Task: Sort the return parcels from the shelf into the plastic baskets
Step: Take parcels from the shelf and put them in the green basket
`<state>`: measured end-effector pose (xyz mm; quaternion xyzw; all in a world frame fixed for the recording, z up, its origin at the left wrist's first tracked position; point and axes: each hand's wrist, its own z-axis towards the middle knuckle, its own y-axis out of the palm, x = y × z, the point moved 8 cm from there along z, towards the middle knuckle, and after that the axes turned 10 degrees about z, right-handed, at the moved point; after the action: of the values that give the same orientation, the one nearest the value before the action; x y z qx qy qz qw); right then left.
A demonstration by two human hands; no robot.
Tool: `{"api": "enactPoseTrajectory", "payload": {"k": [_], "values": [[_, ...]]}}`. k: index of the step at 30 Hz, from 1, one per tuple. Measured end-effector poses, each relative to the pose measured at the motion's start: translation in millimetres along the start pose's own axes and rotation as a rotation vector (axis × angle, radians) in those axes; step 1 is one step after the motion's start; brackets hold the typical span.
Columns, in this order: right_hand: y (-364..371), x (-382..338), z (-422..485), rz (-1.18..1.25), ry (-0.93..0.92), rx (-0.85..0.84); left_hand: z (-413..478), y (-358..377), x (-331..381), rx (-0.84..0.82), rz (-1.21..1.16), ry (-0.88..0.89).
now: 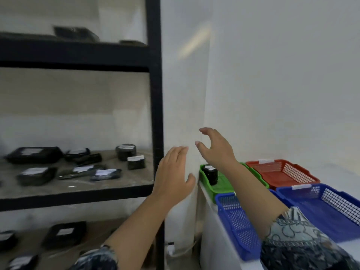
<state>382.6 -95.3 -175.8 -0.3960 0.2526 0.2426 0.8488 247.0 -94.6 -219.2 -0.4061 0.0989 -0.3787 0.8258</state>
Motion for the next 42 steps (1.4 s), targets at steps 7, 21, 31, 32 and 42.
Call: {"api": "enactPoseTrajectory", "payload": {"k": [7, 21, 31, 32, 42], "values": [[-2.7, -172.3, 8.0, 0.068, -0.25, 0.056, 2.1, -151.4, -52.5, 0.187, 0.12, -0.061], [35.8, -289.3, 119.0, 0.108, -0.388, 0.12, 73.7, -249.3, -143.0, 0.229, 0.274, -0.098], [47.7, -278.6, 251.9, -0.035, -0.221, 0.098, 181.2, -248.2, -169.3, 0.198, 0.274, -0.013], [51.4, -278.3, 264.6, -0.049, -0.198, 0.085, 188.2, -244.8, -172.6, 0.189, 0.272, -0.012], [102.1, -247.4, 347.3, -0.387, 0.177, -0.299, 198.3, -238.2, -186.6, 0.3, 0.372, 0.011]]}}
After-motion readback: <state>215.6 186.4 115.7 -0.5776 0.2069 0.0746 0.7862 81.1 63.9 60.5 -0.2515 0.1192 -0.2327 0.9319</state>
